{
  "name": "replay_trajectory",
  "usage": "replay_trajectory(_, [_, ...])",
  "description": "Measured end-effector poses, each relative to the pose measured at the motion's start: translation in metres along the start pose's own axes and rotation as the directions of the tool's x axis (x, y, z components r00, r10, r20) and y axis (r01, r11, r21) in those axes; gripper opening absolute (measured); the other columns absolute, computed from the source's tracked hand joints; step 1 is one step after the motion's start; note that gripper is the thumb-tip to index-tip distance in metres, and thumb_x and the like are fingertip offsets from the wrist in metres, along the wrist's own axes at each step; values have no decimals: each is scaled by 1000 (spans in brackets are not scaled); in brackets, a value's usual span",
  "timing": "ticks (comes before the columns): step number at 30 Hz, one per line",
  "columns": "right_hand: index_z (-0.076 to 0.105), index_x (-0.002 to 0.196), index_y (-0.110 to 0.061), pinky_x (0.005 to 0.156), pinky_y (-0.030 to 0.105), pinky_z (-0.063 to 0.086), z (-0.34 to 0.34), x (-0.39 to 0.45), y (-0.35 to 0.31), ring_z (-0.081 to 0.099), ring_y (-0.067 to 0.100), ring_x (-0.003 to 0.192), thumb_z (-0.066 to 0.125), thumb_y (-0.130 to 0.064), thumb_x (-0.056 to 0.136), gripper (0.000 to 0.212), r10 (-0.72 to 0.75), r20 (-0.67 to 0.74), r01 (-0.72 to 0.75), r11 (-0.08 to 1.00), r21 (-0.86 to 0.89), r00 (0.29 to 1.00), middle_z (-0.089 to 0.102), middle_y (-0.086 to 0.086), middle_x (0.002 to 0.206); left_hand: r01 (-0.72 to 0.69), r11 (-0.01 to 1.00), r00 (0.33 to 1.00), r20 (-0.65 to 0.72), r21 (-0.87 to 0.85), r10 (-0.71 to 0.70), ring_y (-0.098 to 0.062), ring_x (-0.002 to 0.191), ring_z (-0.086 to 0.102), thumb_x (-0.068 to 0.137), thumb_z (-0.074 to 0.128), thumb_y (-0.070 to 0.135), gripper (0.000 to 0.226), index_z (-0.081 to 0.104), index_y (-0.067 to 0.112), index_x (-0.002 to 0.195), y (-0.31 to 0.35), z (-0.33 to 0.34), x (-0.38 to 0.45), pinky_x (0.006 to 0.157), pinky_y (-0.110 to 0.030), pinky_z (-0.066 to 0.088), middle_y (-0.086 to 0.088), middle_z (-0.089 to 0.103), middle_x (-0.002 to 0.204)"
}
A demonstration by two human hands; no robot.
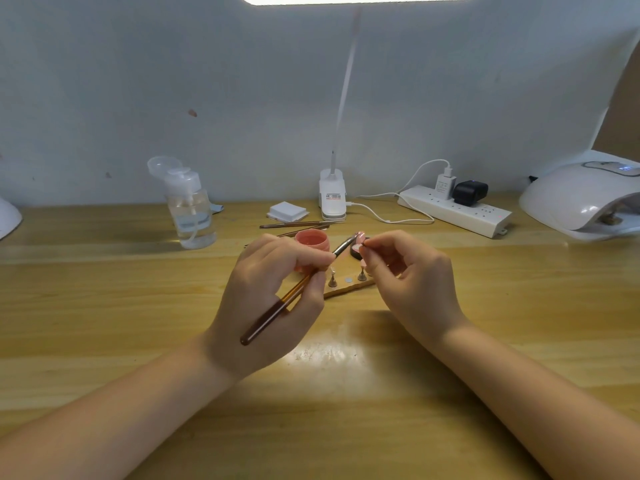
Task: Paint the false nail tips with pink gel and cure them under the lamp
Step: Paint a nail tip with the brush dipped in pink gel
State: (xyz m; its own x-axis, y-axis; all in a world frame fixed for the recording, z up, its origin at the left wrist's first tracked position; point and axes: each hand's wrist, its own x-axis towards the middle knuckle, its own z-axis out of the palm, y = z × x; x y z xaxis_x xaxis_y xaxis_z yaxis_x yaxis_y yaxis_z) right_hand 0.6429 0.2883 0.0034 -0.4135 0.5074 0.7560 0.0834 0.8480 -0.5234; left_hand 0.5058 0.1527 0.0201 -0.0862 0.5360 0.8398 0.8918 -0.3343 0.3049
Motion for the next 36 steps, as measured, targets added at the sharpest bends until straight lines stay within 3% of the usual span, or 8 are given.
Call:
replay_trajectory(9, [70, 100, -8, 66, 37, 56, 0, -1, -1, 67, 12, 73, 68, -9, 87, 13, 51, 1, -51, 998, 36, 999, 71, 1, 82, 21, 999, 1000, 5, -36, -20, -5, 85, 57, 82, 55, 18, 20, 71, 8, 88, 1, -2, 0, 80, -25, 45, 13, 62, 85])
replay_trajectory(13, [70, 100, -7, 68, 34, 57, 1, -1, -2, 67, 11, 74, 68, -8, 87, 13, 46, -1, -46, 997, 64, 999, 71, 0, 82, 161, 982, 986, -21, -100, -164, 4, 91, 58, 86, 57, 25, 16, 67, 23, 99, 9, 0, 3, 80, -9, 39, 19, 64, 94])
replay_trajectory(16, [71, 100, -8, 69, 31, 57, 1, -2, -4, 67, 9, 74, 69, -8, 87, 13, 45, 12, -46, 996, 74, 999, 70, -2, 83, 272, 946, 961, 1, -179, -276, 1, 92, 61, 86, 62, 23, 14, 68, 31, 97, 12, 0, 3, 76, -7, 42, 16, 68, 93])
replay_trajectory(20, [70, 102, -9, 69, 36, 57, 0, -1, -2, 68, 12, 75, 67, -9, 88, 14, 84, 0, -83, 994, 71, 996, 71, 0, 85, 327, 891, 942, 39, -314, -332, -11, 85, 66, 81, 55, 33, 16, 69, 28, 87, 15, -3, 2, 71, -17, 48, 9, 70, 82])
replay_trajectory(23, [69, 102, -9, 68, 38, 57, 0, -1, -2, 68, 12, 75, 67, -9, 88, 14, 99, -3, -98, 991, 85, 995, 72, 1, 84, 337, 866, 936, 28, -369, -352, -5, 78, 66, 87, 60, 25, 11, 69, 23, 93, 16, -2, 4, 64, -9, 46, 8, 71, 83])
replay_trajectory(29, [70, 102, -9, 69, 37, 57, 1, -1, -4, 68, 12, 75, 68, -9, 87, 15, 94, 10, -94, 992, 78, 996, 71, 0, 84, 401, 838, 912, 75, -371, -403, -9, 94, 67, 84, 62, 24, 12, 71, 26, 92, 15, 0, 1, 76, -15, 49, 6, 73, 89])
replay_trajectory(33, [70, 102, -9, 68, 37, 57, 1, -1, -4, 68, 13, 75, 67, -9, 88, 14, 102, 6, -102, 992, 78, 995, 71, 1, 83, 407, 803, 903, 61, -435, -425, -10, 81, 68, 86, 59, 18, 14, 70, 19, 93, 16, 0, 2, 68, -14, 49, 4, 73, 85])
replay_trajectory(36, [70, 102, -8, 69, 37, 57, 1, -2, -5, 68, 12, 75, 68, -9, 88, 15, 95, 12, -96, 992, 81, 995, 71, 0, 84, 423, 799, 897, 71, -428, -437, -10, 86, 69, 86, 58, 18, 17, 71, 16, 97, 15, 2, 3, 71, -14, 49, 1, 73, 86])
